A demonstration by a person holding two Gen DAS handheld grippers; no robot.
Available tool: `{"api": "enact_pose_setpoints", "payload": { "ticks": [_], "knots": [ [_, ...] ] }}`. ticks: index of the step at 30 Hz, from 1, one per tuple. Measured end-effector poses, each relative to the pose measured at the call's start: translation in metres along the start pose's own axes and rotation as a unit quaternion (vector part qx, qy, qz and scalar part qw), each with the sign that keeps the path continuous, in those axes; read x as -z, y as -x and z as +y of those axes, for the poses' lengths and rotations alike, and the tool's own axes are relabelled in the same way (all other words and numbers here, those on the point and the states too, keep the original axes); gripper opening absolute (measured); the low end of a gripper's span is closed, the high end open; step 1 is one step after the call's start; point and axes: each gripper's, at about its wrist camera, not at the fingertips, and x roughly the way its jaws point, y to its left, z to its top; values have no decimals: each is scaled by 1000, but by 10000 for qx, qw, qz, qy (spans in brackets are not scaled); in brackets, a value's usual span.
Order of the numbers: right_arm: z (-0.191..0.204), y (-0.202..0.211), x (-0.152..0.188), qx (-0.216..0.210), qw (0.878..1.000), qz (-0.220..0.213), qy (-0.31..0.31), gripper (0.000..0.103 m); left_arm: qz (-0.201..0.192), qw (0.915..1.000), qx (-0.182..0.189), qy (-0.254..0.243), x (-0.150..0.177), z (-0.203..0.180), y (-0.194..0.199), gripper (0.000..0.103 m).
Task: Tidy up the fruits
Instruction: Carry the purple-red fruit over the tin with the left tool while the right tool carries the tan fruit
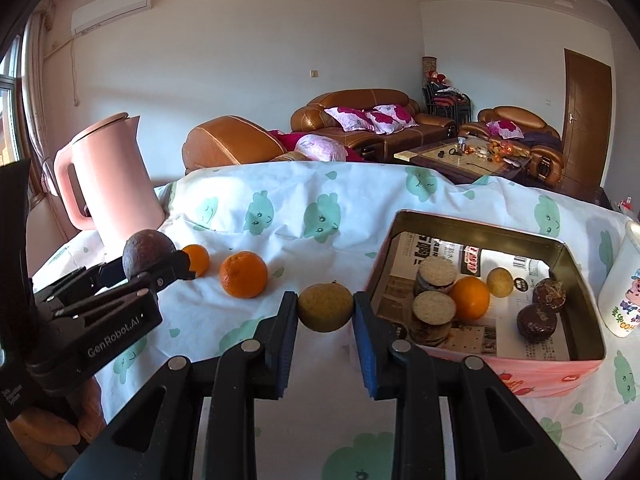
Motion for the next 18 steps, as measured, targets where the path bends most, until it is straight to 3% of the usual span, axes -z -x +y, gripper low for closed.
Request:
{"api": "enact_pose_setpoints", "payload": {
  "ticks": [10,18],
  "knots": [
    [-75,22,-8,537,9970,-340,-441,30,-106,9977,575,-337,-7,-69,3,52],
    [-115,33,-12,1111,9910,-576,-478,30,-117,9952,784,-580,-16,-119,-7,52]
  ]
}}
